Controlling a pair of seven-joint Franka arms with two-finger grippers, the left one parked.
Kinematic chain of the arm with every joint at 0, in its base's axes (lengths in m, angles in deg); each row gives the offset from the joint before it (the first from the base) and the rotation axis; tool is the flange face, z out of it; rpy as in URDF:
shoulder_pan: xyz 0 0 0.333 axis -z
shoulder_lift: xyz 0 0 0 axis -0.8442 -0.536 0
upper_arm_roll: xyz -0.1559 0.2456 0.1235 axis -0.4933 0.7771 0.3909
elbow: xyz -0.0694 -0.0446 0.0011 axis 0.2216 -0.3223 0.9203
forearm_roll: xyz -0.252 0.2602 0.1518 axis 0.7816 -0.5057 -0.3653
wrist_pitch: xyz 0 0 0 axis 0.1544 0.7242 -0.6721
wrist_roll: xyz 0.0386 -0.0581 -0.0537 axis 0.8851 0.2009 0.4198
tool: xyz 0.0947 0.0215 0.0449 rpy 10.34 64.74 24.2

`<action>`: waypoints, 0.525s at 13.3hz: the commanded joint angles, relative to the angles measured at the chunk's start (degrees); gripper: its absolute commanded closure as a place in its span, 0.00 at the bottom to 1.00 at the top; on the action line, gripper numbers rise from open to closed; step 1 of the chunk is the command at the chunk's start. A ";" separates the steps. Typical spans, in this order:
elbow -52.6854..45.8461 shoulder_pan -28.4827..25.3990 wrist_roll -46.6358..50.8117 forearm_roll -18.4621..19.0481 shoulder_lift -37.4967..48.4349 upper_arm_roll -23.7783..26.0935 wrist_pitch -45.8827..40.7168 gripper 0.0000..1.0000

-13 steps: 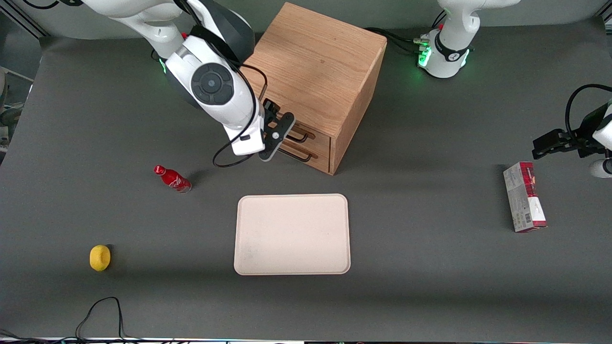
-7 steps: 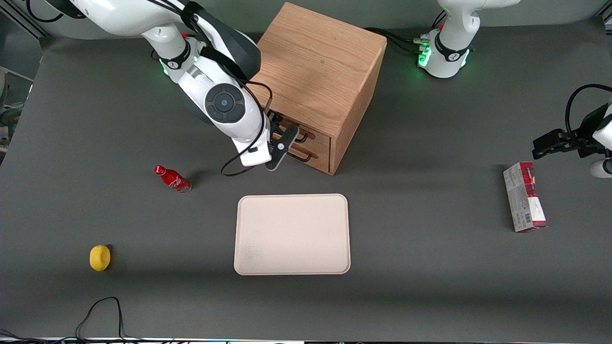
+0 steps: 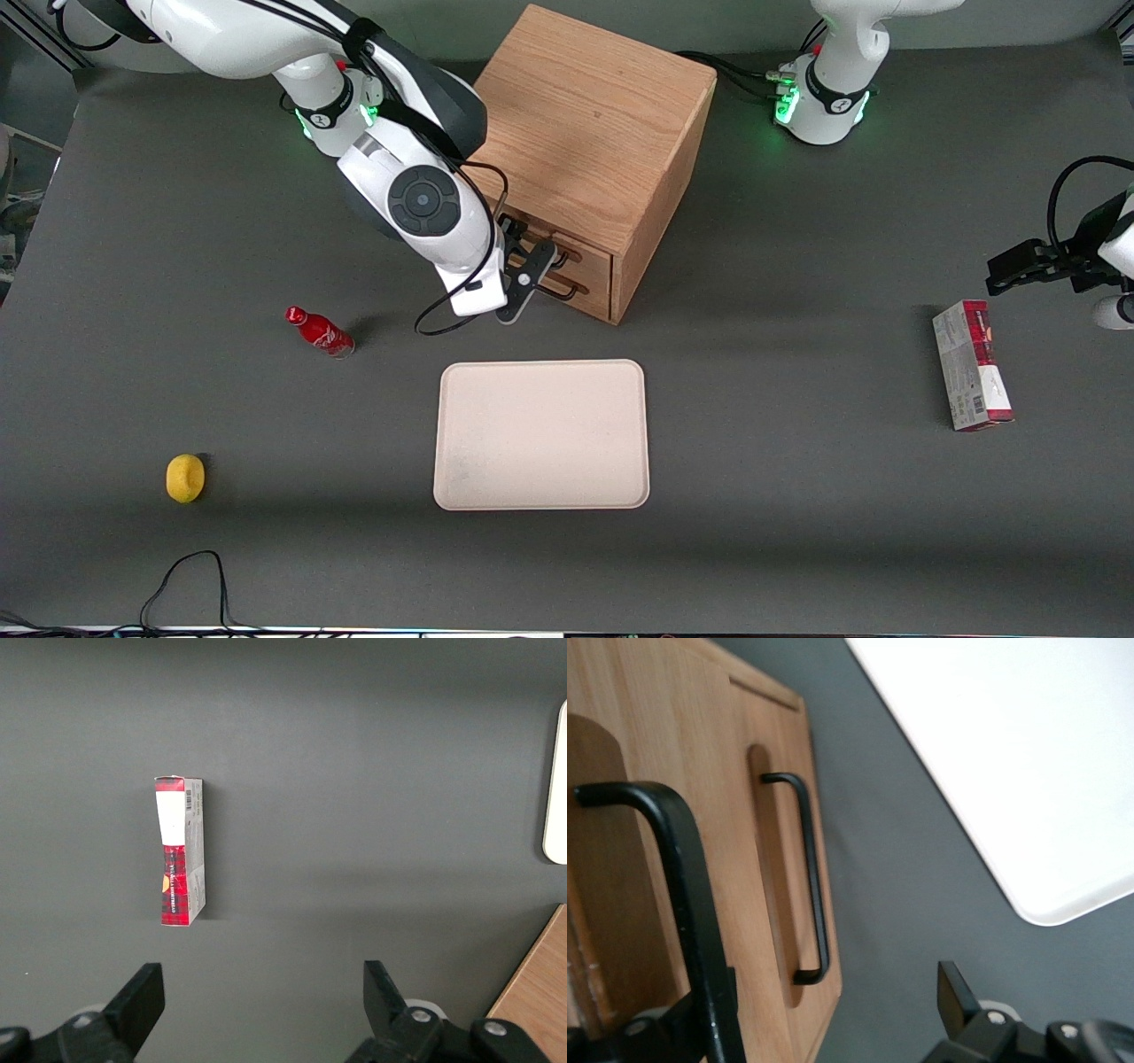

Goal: Open upper drawer

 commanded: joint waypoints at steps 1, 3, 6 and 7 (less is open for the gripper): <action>-5.45 0.31 -1.00 3.34 -4.47 -1.75 0.44 0.00; -8.70 0.31 -1.09 3.70 -6.67 -2.45 0.44 0.00; -12.31 0.31 -1.52 3.61 -8.34 -4.04 0.01 0.00; -13.28 0.40 -2.05 3.70 -8.78 -4.39 -0.26 0.00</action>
